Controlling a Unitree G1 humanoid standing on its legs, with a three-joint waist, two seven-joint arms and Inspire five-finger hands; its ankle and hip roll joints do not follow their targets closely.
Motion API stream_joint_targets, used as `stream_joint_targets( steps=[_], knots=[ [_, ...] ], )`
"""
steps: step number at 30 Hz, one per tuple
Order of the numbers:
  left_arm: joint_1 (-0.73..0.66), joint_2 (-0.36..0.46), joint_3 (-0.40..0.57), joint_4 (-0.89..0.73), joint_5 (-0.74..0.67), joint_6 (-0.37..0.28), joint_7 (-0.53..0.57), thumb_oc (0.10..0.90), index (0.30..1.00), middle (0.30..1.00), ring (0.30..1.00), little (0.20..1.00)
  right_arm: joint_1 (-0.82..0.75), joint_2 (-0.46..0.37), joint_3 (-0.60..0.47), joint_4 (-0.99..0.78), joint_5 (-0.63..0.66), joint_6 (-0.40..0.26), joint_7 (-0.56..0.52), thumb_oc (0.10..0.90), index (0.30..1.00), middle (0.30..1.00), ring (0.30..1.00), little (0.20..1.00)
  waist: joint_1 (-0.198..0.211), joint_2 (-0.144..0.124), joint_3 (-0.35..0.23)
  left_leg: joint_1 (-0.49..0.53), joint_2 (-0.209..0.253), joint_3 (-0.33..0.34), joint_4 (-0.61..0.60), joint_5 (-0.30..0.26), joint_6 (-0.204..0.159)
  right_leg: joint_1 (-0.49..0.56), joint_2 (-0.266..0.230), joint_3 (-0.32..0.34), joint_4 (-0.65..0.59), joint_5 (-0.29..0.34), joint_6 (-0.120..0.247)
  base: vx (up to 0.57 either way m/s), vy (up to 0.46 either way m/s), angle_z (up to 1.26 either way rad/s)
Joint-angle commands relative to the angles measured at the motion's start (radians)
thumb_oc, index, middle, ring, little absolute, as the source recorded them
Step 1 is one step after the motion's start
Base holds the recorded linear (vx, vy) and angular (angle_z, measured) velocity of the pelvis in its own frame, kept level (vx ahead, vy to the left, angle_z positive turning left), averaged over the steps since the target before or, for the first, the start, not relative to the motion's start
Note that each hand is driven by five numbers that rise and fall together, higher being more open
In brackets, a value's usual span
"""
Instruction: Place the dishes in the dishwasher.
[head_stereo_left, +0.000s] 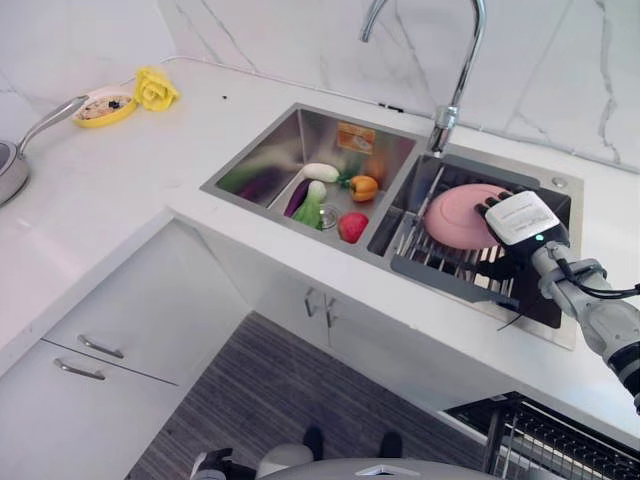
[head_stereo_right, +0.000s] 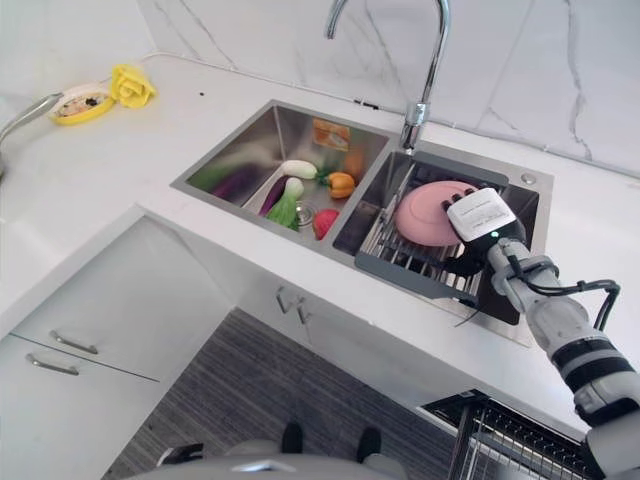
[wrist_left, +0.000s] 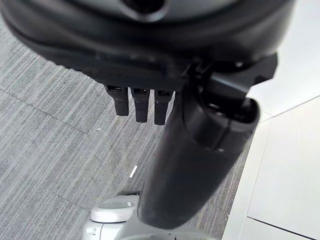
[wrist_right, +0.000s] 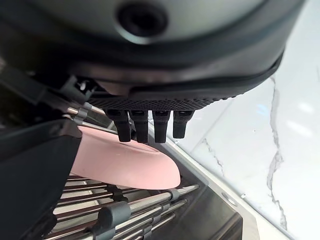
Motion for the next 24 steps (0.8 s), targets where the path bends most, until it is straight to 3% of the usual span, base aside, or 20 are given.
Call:
stream_joint_targets(
  steps=[1,11,12,13,24],
  knots=[
    [-0.044,0.043,-0.044,0.047,-0.017,-0.021,0.038,0.8,0.9,0.9,0.9,0.9,-0.164,0.011,0.023,0.028,-0.044,0.125,-0.091,0.8,0.9,0.9,0.9,0.9,0.03,-0.079,-0.018,-0.051,0.064,0.0,-0.008,0.017,-0.074,0.057,-0.15,0.001,0.016,-0.065,0.129,0.0,-0.005,0.04],
    [-0.053,0.046,-0.055,0.053,-0.007,-0.023,0.039,0.8,0.9,0.9,0.9,0.9,-0.176,0.027,0.037,0.067,-0.074,0.151,-0.12,0.8,0.9,0.9,0.9,0.9,0.042,-0.075,-0.016,-0.063,0.061,-0.01,-0.008,0.021,-0.074,0.053,-0.151,-0.009,0.016,-0.065,0.13,0.0,-0.002,0.03],
    [-0.053,0.045,-0.056,0.053,-0.007,-0.023,0.04,0.8,0.9,0.9,0.9,0.9,-0.174,0.025,0.035,0.065,-0.071,0.15,-0.125,0.558,0.538,0.538,0.538,0.538,0.043,-0.075,-0.016,-0.065,0.061,-0.011,-0.008,0.021,-0.074,0.053,-0.151,-0.01,0.016,-0.065,0.13,0.02,-0.006,0.11],
    [-0.054,0.046,-0.057,0.054,-0.008,-0.022,0.037,0.8,0.9,0.9,0.9,0.9,-0.17,0.02,0.038,0.064,-0.068,0.144,-0.124,0.4,0.3,0.3,0.3,0.3,0.043,-0.076,-0.017,-0.067,0.06,-0.012,-0.008,0.022,-0.074,0.051,-0.151,-0.011,0.015,-0.065,0.13,0.01,-0.005,0.11],
    [-0.053,0.045,-0.06,0.058,-0.002,-0.022,0.026,0.8,0.9,0.9,0.9,0.9,-0.131,-0.057,0.015,-0.028,-0.033,0.108,-0.164,0.4,0.3,0.3,0.3,0.3,0.036,-0.081,-0.022,-0.067,0.063,-0.012,-0.008,0.021,-0.076,0.051,-0.148,-0.013,0.013,-0.069,0.131,0.01,-0.003,0.03]
  ],
)
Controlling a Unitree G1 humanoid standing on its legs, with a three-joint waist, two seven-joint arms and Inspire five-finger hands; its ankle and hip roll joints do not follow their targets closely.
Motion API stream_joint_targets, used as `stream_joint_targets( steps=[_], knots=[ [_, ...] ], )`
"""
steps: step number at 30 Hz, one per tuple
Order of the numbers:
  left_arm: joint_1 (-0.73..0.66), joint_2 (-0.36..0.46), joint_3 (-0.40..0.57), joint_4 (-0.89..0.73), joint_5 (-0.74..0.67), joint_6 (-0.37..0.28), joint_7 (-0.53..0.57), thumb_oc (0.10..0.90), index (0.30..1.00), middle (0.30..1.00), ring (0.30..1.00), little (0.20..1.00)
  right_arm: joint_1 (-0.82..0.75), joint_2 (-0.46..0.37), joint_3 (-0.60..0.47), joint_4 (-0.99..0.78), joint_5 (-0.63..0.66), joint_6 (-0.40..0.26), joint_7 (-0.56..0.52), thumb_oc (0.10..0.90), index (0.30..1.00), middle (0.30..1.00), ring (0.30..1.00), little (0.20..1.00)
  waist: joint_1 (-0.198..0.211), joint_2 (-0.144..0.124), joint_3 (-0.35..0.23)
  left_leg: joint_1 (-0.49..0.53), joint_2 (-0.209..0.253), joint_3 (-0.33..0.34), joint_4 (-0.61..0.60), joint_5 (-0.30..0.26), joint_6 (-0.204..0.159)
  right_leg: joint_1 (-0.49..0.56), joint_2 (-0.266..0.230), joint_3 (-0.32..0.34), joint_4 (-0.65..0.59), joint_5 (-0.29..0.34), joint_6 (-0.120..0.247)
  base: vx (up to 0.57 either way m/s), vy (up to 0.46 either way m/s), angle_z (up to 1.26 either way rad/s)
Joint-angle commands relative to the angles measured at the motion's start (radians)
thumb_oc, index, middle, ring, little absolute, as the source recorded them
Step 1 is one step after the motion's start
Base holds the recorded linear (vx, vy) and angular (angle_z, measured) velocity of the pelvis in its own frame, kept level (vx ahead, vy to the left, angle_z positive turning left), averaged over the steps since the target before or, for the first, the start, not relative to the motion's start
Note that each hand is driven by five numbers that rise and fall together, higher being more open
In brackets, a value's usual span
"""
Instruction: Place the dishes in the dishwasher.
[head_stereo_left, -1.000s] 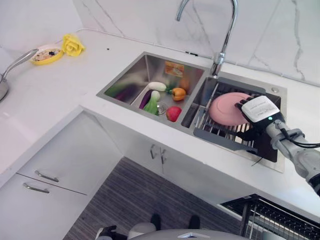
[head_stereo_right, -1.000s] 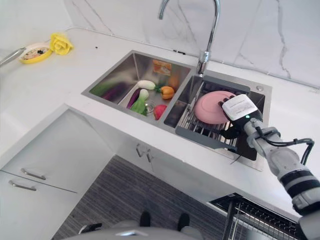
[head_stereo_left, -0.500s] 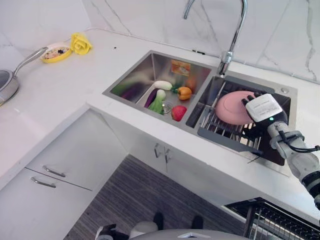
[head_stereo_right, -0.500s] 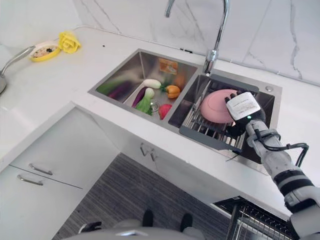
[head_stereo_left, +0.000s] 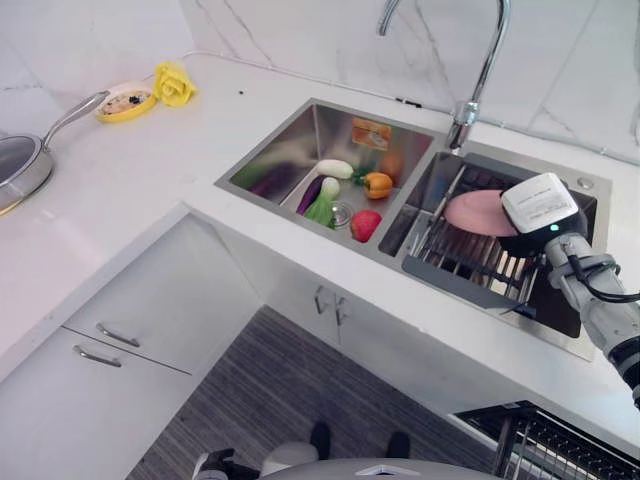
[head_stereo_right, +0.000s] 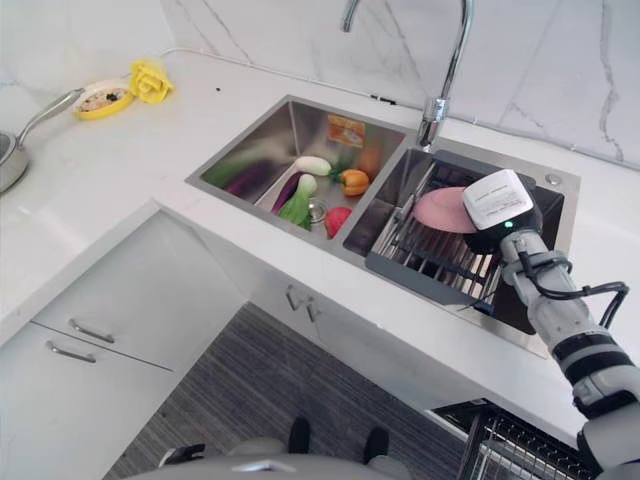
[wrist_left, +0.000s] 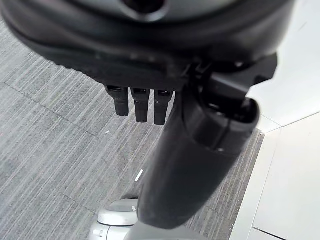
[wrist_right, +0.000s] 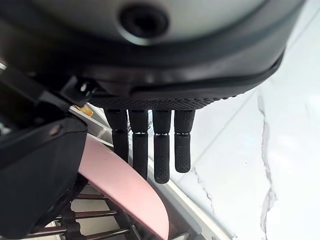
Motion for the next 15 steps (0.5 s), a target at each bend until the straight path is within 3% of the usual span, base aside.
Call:
stream_joint_targets(
  steps=[1,7,11,15],
  knots=[
    [-0.049,0.052,-0.056,0.055,-0.002,-0.02,0.02,0.8,0.9,0.9,0.9,0.9,-0.088,-0.041,0.002,-0.085,0.014,0.023,-0.035,0.4,0.3,0.3,0.3,0.3,0.019,-0.099,-0.016,-0.037,0.064,0.02,-0.007,0.011,-0.076,0.067,-0.147,0.02,0.013,-0.07,0.136,0.0,0.0,0.0],
    [-0.047,0.05,-0.049,0.052,0.007,-0.018,0.027,0.8,0.9,0.9,0.9,0.9,-0.028,-0.029,-0.116,-0.202,0.086,0.023,-0.097,0.4,0.3,0.3,0.3,0.3,0.007,-0.097,-0.025,-0.026,0.067,0.025,-0.007,0.008,-0.074,0.072,-0.146,0.025,0.012,-0.071,0.135,0.0,0.0,0.0],
    [-0.051,0.046,-0.043,0.045,0.003,-0.017,0.041,0.8,0.9,0.9,0.9,0.9,0.055,0.062,-0.287,-0.297,0.23,0.029,-0.196,0.4,0.3,0.3,0.3,0.3,-0.001,-0.096,-0.028,-0.018,0.069,0.029,-0.007,0.006,-0.073,0.077,-0.145,0.028,0.013,-0.073,0.134,0.0,0.001,-0.01],
    [-0.051,0.042,-0.036,0.039,0.002,-0.016,0.056,0.8,0.9,0.9,0.9,0.9,0.098,0.184,-0.413,-0.38,0.429,-0.019,-0.282,0.4,0.3,0.3,0.3,0.3,-0.011,-0.093,-0.034,-0.011,0.069,0.031,-0.007,0.004,-0.071,0.079,-0.143,0.033,0.013,-0.075,0.132,0.0,0.002,-0.02]
  ],
)
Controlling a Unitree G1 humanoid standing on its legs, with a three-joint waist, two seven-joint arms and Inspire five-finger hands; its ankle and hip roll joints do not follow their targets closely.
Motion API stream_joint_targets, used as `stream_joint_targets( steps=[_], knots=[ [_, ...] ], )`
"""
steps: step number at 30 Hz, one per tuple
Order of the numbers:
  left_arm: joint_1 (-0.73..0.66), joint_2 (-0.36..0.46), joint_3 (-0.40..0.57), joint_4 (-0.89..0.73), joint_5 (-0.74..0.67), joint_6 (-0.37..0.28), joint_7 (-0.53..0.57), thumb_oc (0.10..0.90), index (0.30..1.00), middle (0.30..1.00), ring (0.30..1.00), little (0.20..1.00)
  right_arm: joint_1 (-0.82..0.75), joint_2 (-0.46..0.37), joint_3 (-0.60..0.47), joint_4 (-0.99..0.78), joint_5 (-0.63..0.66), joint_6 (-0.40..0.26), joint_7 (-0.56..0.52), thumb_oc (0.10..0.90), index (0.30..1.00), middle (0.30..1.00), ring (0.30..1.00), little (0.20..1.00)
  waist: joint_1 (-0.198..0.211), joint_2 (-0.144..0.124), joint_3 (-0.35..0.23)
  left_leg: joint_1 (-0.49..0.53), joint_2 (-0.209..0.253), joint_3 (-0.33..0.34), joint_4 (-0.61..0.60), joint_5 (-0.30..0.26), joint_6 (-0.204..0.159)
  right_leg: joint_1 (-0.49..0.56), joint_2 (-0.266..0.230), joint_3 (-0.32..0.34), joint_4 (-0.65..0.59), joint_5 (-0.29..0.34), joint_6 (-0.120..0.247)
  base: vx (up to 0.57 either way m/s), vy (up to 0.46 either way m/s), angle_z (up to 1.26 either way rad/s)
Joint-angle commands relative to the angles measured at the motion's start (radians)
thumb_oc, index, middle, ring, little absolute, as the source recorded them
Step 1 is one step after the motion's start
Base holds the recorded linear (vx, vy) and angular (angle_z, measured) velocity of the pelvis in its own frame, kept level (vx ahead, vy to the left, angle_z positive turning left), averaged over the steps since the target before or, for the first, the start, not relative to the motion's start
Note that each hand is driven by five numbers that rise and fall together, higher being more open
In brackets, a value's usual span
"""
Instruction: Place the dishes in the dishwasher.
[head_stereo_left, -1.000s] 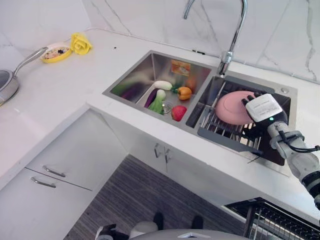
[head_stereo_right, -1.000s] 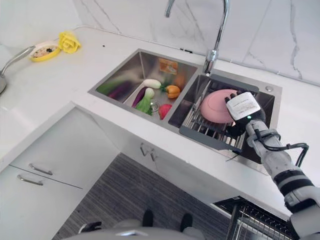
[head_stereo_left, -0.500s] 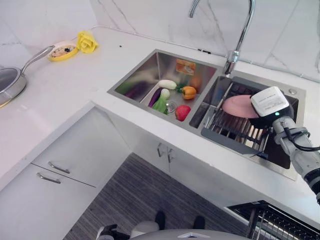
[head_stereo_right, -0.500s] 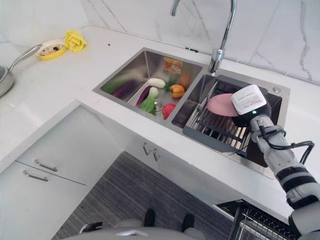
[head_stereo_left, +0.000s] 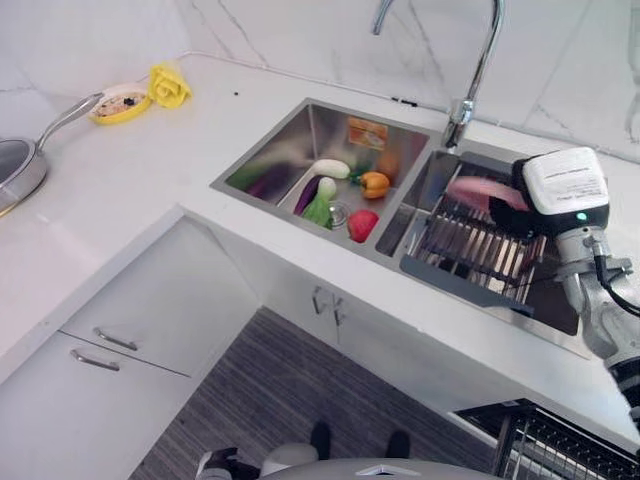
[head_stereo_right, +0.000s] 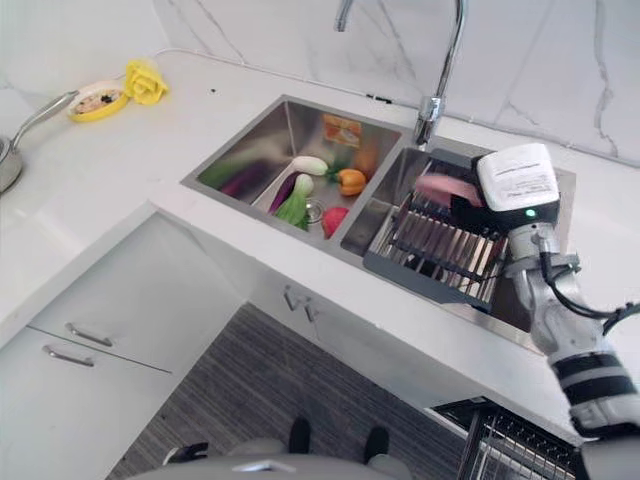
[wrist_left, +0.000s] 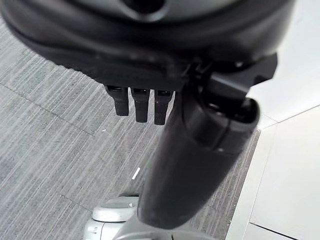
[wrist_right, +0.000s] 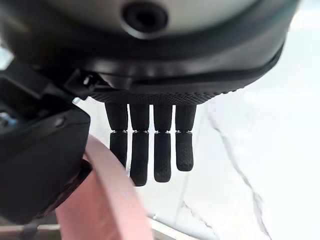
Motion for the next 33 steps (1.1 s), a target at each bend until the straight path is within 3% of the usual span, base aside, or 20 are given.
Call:
stream_joint_targets(
  steps=[1,7,10,14,16,17,19,25,27,28,31,32,33],
  knots=[
    [-0.041,0.057,-0.037,0.044,0.002,-0.018,0.051,0.8,0.9,0.9,0.9,0.9,-0.07,0.003,-0.063,-0.129,0.181,-0.012,-0.171,0.4,0.3,0.3,0.3,0.3,0.013,-0.101,-0.041,-0.024,0.07,0.027,0.0,0.003,-0.07,0.076,-0.143,0.028,0.013,-0.075,0.131,0.0,0.0,0.0],
    [-0.031,0.059,-0.028,0.037,-0.003,-0.015,0.064,0.8,0.9,0.9,0.9,0.9,-0.033,0.115,-0.154,-0.198,0.364,-0.089,-0.219,0.4,0.3,0.3,0.3,0.3,0.001,-0.099,-0.046,-0.02,0.07,0.033,0.0,0.013,-0.067,0.073,-0.141,0.035,0.015,-0.065,0.128,-0.02,0.005,-0.01],
    [-0.028,0.059,-0.026,0.03,-0.007,-0.008,0.076,0.8,0.9,0.9,0.9,0.9,-0.011,0.216,-0.208,-0.24,0.529,-0.152,-0.248,0.4,0.3,0.3,0.3,0.3,-0.01,-0.099,-0.056,-0.009,0.074,0.037,0.0,0.001,-0.069,0.079,-0.137,0.044,0.015,-0.076,0.126,0.01,-0.002,-0.06],
    [-0.028,0.06,-0.026,0.027,-0.008,-0.005,0.079,0.8,0.9,0.9,0.9,0.9,-0.006,0.247,-0.222,-0.252,0.585,-0.17,-0.249,0.4,0.3,0.3,0.3,0.3,-0.013,-0.098,-0.059,-0.006,0.075,0.039,0.0,0.002,-0.069,0.079,-0.135,0.045,0.015,-0.076,0.124,0.01,-0.004,-0.08],
    [-0.029,0.058,-0.025,0.02,-0.015,0.001,0.088,0.8,0.9,0.9,0.9,0.9,0.008,0.314,-0.245,-0.283,0.72,-0.222,-0.247,0.4,0.3,0.3,0.3,0.3,-0.026,-0.096,-0.062,-0.01,0.077,0.043,0.0,0.015,-0.068,0.071,-0.132,0.051,0.016,-0.065,0.121,-0.06,0.0,-0.06],
    [-0.029,0.058,-0.025,0.02,-0.015,0.001,0.088,0.8,0.9,0.9,0.9,0.9,0.008,0.314,-0.245,-0.283,0.72,-0.222,-0.247,0.4,0.3,0.3,0.3,0.3,-0.026,-0.096,-0.062,-0.01,0.077,0.043,0.0,0.015,-0.068,0.071,-0.132,0.051,0.016,-0.065,0.121,0.0,0.0,0.0],
    [-0.033,0.056,-0.032,-0.002,-0.02,0.011,0.094,0.8,0.9,0.9,0.9,0.9,0.045,0.38,-0.267,-0.315,0.926,-0.281,-0.21,0.4,0.3,0.3,0.3,0.3,-0.049,-0.091,-0.07,-0.007,0.079,0.053,0.0,0.02,-0.07,0.067,-0.126,0.06,0.017,-0.063,0.117,-0.06,-0.022,-0.02],
    [-0.047,0.051,-0.048,-0.047,-0.018,0.023,0.11,0.8,0.9,0.9,0.9,0.9,0.11,0.441,-0.321,-0.402,1.139,-0.364,-0.198,0.4,0.3,0.3,0.3,0.3,-0.092,-0.08,-0.066,-0.018,0.082,0.074,0.0,0.037,-0.077,0.055,-0.118,0.068,0.018,-0.058,0.113,-0.05,-0.015,-0.05],
    [-0.046,0.05,-0.052,-0.07,-0.018,0.024,0.115,0.8,0.9,0.9,0.9,0.9,0.132,0.452,-0.339,-0.431,1.194,-0.388,-0.188,0.4,0.3,0.3,0.3,0.3,-0.104,-0.083,-0.051,-0.037,0.074,0.08,0.05,0.042,-0.077,0.05,-0.122,0.08,0.018,-0.056,0.108,-0.1,-0.003,-0.05],
    [-0.049,0.053,-0.068,-0.091,-0.012,0.021,0.116,0.8,0.9,0.9,0.9,0.9,0.135,0.457,-0.345,-0.437,1.224,-0.41,-0.191,0.4,0.3,0.3,0.3,0.3,-0.107,-0.09,-0.034,-0.069,0.059,0.06,0.101,0.032,-0.081,0.038,-0.131,0.09,0.021,-0.046,0.107,-0.16,-0.003,-0.13],
    [-0.041,0.059,-0.067,-0.151,-0.062,0.006,0.14,0.8,0.9,0.9,0.9,0.9,0.095,0.469,-0.291,-0.425,1.311,-0.441,-0.162,0.4,0.3,0.3,0.3,0.3,-0.096,-0.108,-0.017,-0.103,-0.036,-0.17,0.195,-0.076,-0.062,-0.05,-0.133,0.212,0.04,-0.013,0.101,-0.13,0.011,-0.48],
    [-0.042,0.059,-0.067,-0.151,-0.062,0.006,0.14,0.8,0.9,0.9,0.9,0.9,0.094,0.469,-0.291,-0.424,1.311,-0.442,-0.161,0.4,0.3,0.3,0.3,0.3,-0.096,-0.11,-0.02,-0.109,-0.039,-0.169,0.196,-0.072,-0.061,-0.057,-0.135,0.213,0.042,-0.011,0.102,-0.11,0.061,-1.11],
    [-0.04,0.056,-0.067,-0.153,-0.074,0.006,0.146,0.8,0.9,0.9,0.9,0.9,0.089,0.467,-0.286,-0.431,1.328,-0.438,-0.152,0.4,0.3,0.3,0.3,0.3,-0.1,-0.109,-0.025,-0.097,-0.054,-0.203,0.194,-0.097,-0.045,-0.075,-0.132,0.261,0.049,-0.004,0.103,-0.07,0.225,-1.34]
  ],
)
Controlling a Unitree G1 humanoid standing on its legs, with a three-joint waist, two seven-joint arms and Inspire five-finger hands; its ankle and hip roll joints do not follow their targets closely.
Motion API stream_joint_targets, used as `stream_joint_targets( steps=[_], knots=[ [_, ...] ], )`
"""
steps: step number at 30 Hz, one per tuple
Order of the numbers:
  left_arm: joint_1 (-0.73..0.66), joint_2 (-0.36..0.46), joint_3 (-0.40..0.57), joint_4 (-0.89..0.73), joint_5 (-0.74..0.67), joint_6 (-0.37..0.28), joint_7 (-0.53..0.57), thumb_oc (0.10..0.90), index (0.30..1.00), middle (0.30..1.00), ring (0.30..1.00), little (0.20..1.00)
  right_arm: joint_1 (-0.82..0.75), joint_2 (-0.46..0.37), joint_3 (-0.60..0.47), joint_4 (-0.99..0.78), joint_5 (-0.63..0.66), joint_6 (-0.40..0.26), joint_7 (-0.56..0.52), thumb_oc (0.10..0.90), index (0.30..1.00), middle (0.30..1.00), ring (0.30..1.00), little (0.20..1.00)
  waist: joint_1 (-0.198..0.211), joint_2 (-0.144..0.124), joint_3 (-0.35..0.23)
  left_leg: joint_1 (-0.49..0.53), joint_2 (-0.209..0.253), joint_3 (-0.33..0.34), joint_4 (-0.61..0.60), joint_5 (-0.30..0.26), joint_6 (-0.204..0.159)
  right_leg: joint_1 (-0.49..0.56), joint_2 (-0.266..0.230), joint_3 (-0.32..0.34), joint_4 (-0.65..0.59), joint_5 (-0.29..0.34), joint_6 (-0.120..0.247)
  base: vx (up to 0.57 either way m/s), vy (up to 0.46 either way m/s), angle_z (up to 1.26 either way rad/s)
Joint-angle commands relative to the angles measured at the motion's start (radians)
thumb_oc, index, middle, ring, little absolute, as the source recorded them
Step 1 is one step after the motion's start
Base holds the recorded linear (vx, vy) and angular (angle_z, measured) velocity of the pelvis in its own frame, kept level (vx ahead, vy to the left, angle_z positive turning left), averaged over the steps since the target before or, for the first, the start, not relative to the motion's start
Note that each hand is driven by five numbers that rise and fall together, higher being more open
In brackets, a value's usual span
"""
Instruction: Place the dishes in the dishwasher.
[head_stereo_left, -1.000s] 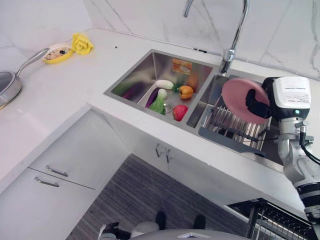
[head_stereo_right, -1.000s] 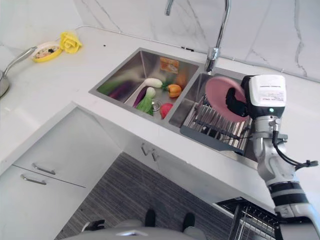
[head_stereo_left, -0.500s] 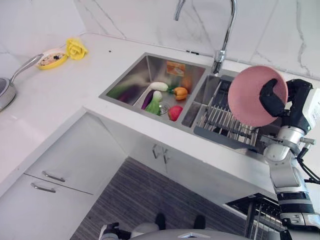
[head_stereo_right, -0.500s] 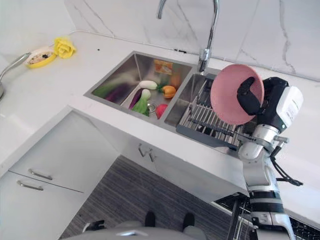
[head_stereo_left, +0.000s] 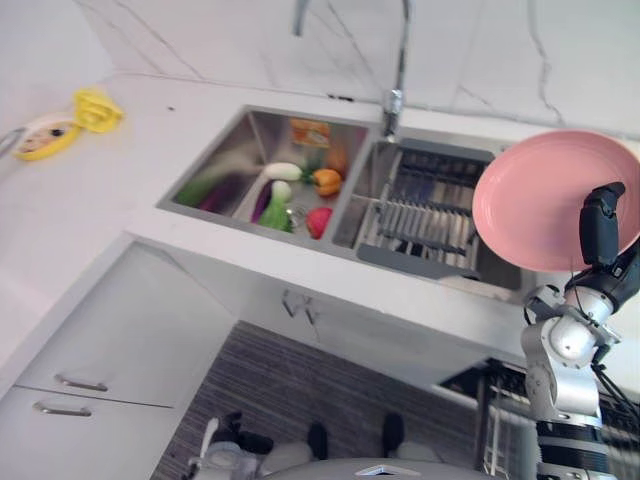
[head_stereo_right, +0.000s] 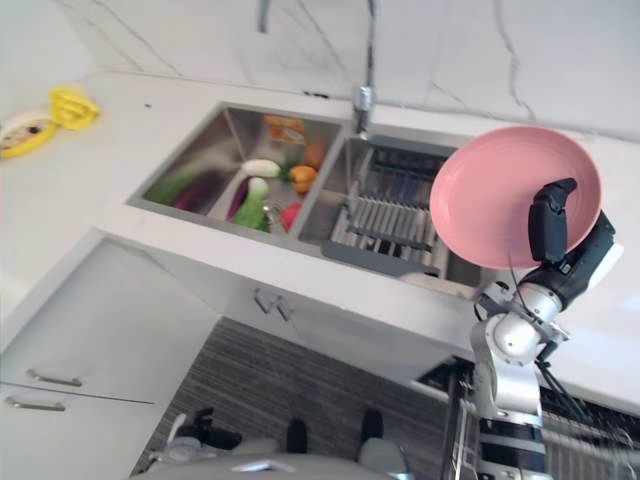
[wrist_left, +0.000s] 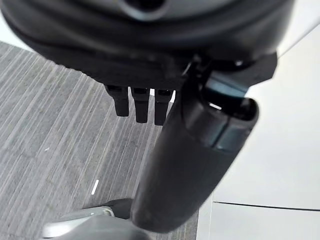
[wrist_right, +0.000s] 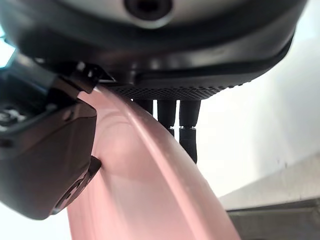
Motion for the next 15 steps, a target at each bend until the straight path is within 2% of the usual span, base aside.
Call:
stream_joint_targets(
  steps=[1,4,5,6,7,8,9,10,11,13,15],
  knots=[
    [-0.043,0.034,0.001,0.068,-0.052,-0.016,0.034,0.8,0.9,0.9,0.9,0.9,-0.067,-0.054,-0.063,-0.142,0.063,-0.152,0.049,0.4,0.3,0.3,0.3,0.3,-0.017,-0.033,-0.076,-0.004,0.015,-0.085,-0.071,-0.075,-0.012,-0.043,-0.083,0.097,0.027,-0.02,0.119,-0.06,0.22,-1.44],
    [-0.046,0.034,0.001,0.072,-0.052,-0.019,0.033,0.8,0.9,0.9,0.9,0.9,-0.067,-0.054,-0.064,-0.142,0.064,-0.152,0.05,0.4,0.3,0.3,0.3,0.3,-0.014,-0.033,-0.077,-0.002,0.016,-0.083,-0.078,-0.071,-0.012,-0.046,-0.083,0.099,0.029,-0.021,0.119,-0.01,0.124,-0.72],
    [-0.088,0.037,-0.027,0.102,-0.049,-0.018,0.043,0.8,0.9,0.9,0.9,0.9,-0.048,-0.06,-0.076,-0.127,0.077,-0.143,0.057,0.4,0.3,0.3,0.3,0.3,-0.046,-0.042,-0.078,0.013,-0.003,-0.08,-0.101,-0.067,0.013,-0.083,-0.091,0.169,0.05,-0.007,0.134,0.01,0.19,-0.61],
    [-0.088,0.037,-0.027,0.102,-0.049,-0.018,0.043,0.8,0.9,0.9,0.9,0.9,-0.048,-0.06,-0.076,-0.127,0.077,-0.143,0.057,0.4,0.3,0.3,0.3,0.3,-0.046,-0.042,-0.078,0.013,-0.003,-0.08,-0.101,-0.067,0.013,-0.083,-0.091,0.169,0.05,-0.007,0.134,-0.08,0.338,-0.69],
    [-0.083,0.041,-0.023,0.118,-0.032,-0.008,0.038,0.8,0.9,0.9,0.9,0.9,-0.045,-0.054,-0.082,-0.138,0.081,-0.14,0.052,0.4,0.3,0.3,0.3,0.3,-0.056,-0.054,-0.061,0.019,-0.013,-0.038,-0.124,-0.057,0.029,-0.129,-0.096,0.211,0.066,0.027,0.158,-0.4,0.307,-0.46],
    [-0.05,0.035,-0.032,0.097,-0.01,-0.035,0.014,0.8,0.9,0.9,0.9,0.9,-0.04,-0.025,-0.113,-0.104,0.092,-0.162,0.052,0.4,0.3,0.3,0.3,0.3,-0.018,-0.052,-0.01,0.021,0.007,0.079,-0.166,-0.037,0.039,-0.221,-0.118,0.067,0.135,0.042,0.174,-0.47,0.393,-1.09],
    [-0.042,0.047,-0.015,0.123,-0.004,-0.013,0.01,0.8,0.9,0.9,0.9,0.9,-0.044,-0.035,-0.114,-0.101,0.096,-0.158,0.051,0.4,0.3,0.3,0.3,0.3,-0.007,-0.041,-0.009,0.013,0.015,0.114,-0.174,-0.032,0.036,-0.219,-0.129,0.003,0.156,0.018,0.167,-0.43,0.308,-3.13],
    [-0.038,0.058,0.001,0.125,-0.002,-0.048,0.008,0.8,0.9,0.9,0.9,0.9,-0.036,-0.024,-0.118,-0.084,0.125,-0.19,0.063,0.4,0.3,0.3,0.3,0.3,-0.012,-0.04,-0.009,0.005,0.012,0.129,-0.182,-0.016,0.036,-0.193,-0.126,-0.022,0.179,-0.01,0.161,-0.17,0.195,-3.02],
    [-0.039,0.074,0.009,0.16,0.02,-0.034,-0.003,0.8,0.9,0.9,0.9,0.9,-0.023,-0.044,-0.129,-0.066,0.12,-0.178,0.074,0.4,0.3,0.3,0.3,0.3,-0.016,-0.042,-0.011,0.005,0.009,0.143,-0.183,-0.009,0.041,-0.167,-0.103,-0.008,0.217,-0.042,0.151,-0.17,0.146,-2.33],
    [-0.04,0.08,0.012,0.184,0.049,-0.019,-0.011,0.8,0.9,0.9,0.9,0.9,0.003,-0.036,-0.158,-0.074,0.103,-0.178,0.085,0.4,0.3,0.3,0.3,0.3,-0.018,-0.03,-0.019,-0.009,0.01,0.164,-0.171,0.009,0.054,-0.134,-0.045,0.028,0.304,-0.101,0.12,-0.13,0.15,-0.47],
    [-0.032,0.081,0.009,0.174,0.067,-0.024,-0.018,0.8,0.9,0.9,0.9,0.9,0.013,-0.042,-0.201,-0.047,0.092,-0.176,0.071,0.4,0.3,0.3,0.3,0.3,-0.011,-0.025,-0.039,-0.013,0.008,0.191,-0.179,0.004,0.056,-0.091,-0.022,0.018,0.301,-0.164,0.104,-0.06,0.104,-0.47]
  ],
)
